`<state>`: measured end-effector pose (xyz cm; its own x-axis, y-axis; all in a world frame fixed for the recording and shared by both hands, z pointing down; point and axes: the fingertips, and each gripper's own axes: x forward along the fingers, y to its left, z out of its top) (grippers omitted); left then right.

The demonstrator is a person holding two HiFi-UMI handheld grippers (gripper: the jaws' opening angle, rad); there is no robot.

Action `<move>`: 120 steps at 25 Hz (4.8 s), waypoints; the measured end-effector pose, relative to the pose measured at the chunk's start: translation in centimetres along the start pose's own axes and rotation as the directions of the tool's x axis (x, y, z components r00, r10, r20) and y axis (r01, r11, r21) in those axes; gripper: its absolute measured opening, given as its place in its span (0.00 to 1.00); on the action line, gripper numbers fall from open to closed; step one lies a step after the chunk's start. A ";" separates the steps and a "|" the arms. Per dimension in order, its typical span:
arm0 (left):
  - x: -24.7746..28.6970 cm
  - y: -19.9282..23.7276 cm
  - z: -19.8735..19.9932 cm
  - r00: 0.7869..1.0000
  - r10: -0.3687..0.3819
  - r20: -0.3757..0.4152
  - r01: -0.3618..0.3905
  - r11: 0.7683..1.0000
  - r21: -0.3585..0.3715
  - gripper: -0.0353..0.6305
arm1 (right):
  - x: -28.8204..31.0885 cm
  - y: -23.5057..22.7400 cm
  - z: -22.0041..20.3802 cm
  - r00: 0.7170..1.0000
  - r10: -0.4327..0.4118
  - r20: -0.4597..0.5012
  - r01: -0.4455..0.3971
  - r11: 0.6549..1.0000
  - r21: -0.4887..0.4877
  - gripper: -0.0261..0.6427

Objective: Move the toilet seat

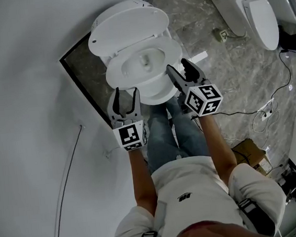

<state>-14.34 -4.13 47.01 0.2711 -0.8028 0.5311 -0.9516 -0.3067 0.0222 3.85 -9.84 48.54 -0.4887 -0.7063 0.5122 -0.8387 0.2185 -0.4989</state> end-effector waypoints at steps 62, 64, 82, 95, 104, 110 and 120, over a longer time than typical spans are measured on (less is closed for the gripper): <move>7.6 6.0 8.2 0.994 0.028 0.110 -0.021 0.998 -0.061 0.39 | 7.7 3.6 8.0 0.987 0.161 0.027 -0.149 0.958 -0.243 0.47; 8.0 6.3 8.4 0.993 0.030 0.112 -0.023 0.998 -0.064 0.39 | 8.2 3.6 8.3 0.987 0.161 0.028 -0.149 0.958 -0.244 0.47; 11.5 8.6 8.5 0.995 0.054 0.085 -0.047 0.996 -0.081 0.38 | 11.7 3.6 10.7 0.988 0.149 0.032 -0.134 0.952 -0.276 0.47; 13.0 9.6 9.4 0.993 0.067 0.093 -0.059 0.994 -0.088 0.35 | 13.3 3.4 11.2 0.991 0.131 0.030 -0.116 0.946 -0.304 0.47; 12.9 9.7 10.9 0.988 0.084 0.129 -0.072 0.993 -0.091 0.34 | 13.7 3.4 12.3 0.990 0.128 0.053 -0.103 0.939 -0.328 0.47; 11.4 9.4 12.0 0.981 0.099 0.167 -0.087 0.993 -0.078 0.29 | 12.3 5.0 12.5 0.982 0.178 0.065 -0.135 0.897 -0.421 0.47; 9.7 7.5 12.2 0.976 0.068 0.207 -0.061 0.997 -0.037 0.13 | 9.4 6.7 11.4 0.971 0.226 0.080 -0.153 0.842 -0.517 0.15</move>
<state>-17.04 -20.43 41.94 0.2304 -0.9103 0.3440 -0.9711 -0.2379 0.0210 -3.62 -22.65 42.06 -0.6445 -0.6903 0.3288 -0.7557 0.6405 -0.1366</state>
